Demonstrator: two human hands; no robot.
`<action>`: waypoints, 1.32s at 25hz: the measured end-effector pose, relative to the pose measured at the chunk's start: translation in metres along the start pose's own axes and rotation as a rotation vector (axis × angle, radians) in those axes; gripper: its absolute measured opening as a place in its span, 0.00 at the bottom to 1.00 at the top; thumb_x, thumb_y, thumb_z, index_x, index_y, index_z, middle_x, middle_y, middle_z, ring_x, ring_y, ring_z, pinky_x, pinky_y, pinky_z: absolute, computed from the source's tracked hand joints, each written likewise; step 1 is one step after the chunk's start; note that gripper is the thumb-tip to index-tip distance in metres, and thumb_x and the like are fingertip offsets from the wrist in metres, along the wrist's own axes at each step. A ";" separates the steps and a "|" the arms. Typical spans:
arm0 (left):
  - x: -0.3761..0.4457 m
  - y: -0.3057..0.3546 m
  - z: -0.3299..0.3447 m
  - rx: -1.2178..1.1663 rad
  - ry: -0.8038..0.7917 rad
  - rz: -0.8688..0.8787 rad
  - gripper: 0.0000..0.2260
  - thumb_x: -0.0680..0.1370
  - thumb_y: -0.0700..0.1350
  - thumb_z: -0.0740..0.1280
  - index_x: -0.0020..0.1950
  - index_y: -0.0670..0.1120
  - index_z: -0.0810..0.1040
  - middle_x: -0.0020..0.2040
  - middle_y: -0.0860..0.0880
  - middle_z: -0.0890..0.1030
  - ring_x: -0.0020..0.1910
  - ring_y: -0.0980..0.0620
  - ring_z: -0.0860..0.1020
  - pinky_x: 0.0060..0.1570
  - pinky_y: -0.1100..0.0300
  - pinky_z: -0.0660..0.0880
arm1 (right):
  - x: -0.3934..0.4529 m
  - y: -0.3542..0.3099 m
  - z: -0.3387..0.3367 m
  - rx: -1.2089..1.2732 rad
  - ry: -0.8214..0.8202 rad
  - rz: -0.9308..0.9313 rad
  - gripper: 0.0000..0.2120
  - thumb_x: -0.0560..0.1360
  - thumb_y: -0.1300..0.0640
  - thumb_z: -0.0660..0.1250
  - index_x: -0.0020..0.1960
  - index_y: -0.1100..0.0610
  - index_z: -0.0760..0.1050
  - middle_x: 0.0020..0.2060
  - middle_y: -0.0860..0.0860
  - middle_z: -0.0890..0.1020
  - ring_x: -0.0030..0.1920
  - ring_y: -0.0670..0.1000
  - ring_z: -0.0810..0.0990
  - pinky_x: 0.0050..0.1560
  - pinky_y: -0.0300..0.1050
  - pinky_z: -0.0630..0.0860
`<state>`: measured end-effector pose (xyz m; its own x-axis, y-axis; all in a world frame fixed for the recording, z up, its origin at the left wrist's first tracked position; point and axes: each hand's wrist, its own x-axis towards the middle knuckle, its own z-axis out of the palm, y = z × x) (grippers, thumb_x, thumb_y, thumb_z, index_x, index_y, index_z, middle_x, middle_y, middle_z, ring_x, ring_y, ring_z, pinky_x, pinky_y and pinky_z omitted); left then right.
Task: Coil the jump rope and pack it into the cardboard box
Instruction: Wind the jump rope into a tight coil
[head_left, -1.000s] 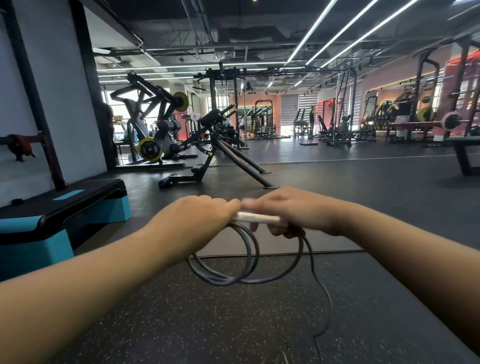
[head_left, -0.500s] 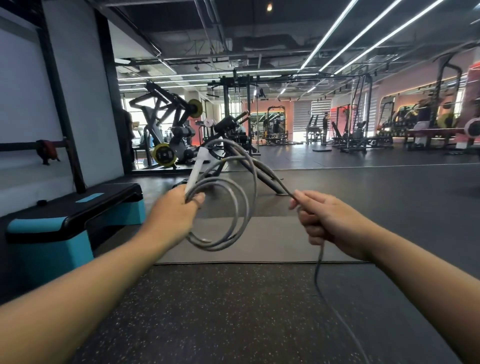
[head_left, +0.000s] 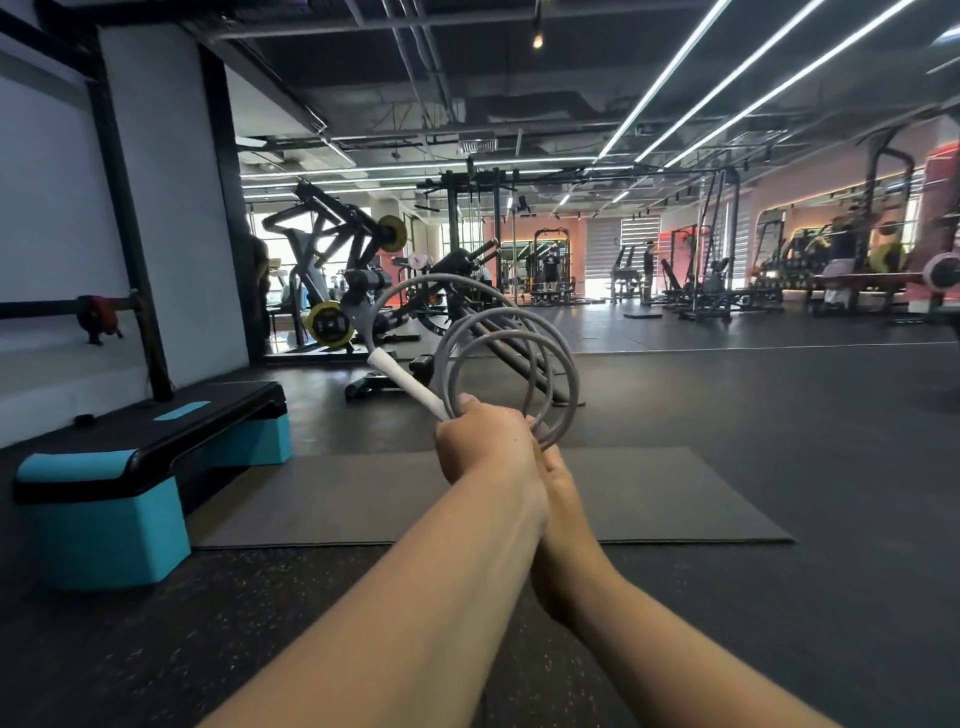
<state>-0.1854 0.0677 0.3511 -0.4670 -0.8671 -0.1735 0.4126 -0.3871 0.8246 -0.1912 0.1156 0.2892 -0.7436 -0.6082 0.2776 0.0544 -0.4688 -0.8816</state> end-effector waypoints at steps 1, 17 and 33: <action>-0.007 -0.001 -0.003 0.065 0.015 0.001 0.18 0.84 0.51 0.58 0.54 0.36 0.78 0.42 0.43 0.81 0.37 0.46 0.81 0.43 0.57 0.80 | 0.001 0.002 0.002 -0.003 0.016 -0.039 0.08 0.84 0.53 0.63 0.55 0.54 0.80 0.36 0.47 0.87 0.36 0.45 0.84 0.36 0.40 0.79; -0.017 0.003 -0.048 0.236 -0.156 -0.207 0.12 0.73 0.48 0.70 0.55 0.48 0.84 0.54 0.46 0.84 0.50 0.47 0.80 0.56 0.46 0.75 | 0.012 -0.008 -0.025 -0.412 -0.057 -0.201 0.10 0.83 0.52 0.66 0.43 0.52 0.77 0.26 0.43 0.79 0.26 0.38 0.75 0.26 0.30 0.68; 0.015 0.043 -0.052 1.559 -0.946 0.981 0.11 0.84 0.51 0.58 0.66 0.54 0.65 0.55 0.52 0.82 0.49 0.53 0.79 0.49 0.57 0.74 | 0.029 -0.088 -0.060 -1.082 -0.249 -0.151 0.07 0.73 0.56 0.75 0.40 0.56 0.79 0.27 0.50 0.75 0.24 0.47 0.66 0.25 0.39 0.63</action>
<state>-0.1340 0.0213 0.3561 -0.9325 0.0153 0.3609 0.0947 0.9745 0.2034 -0.2574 0.1778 0.3516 -0.5328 -0.7603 0.3715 -0.7231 0.1810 -0.6666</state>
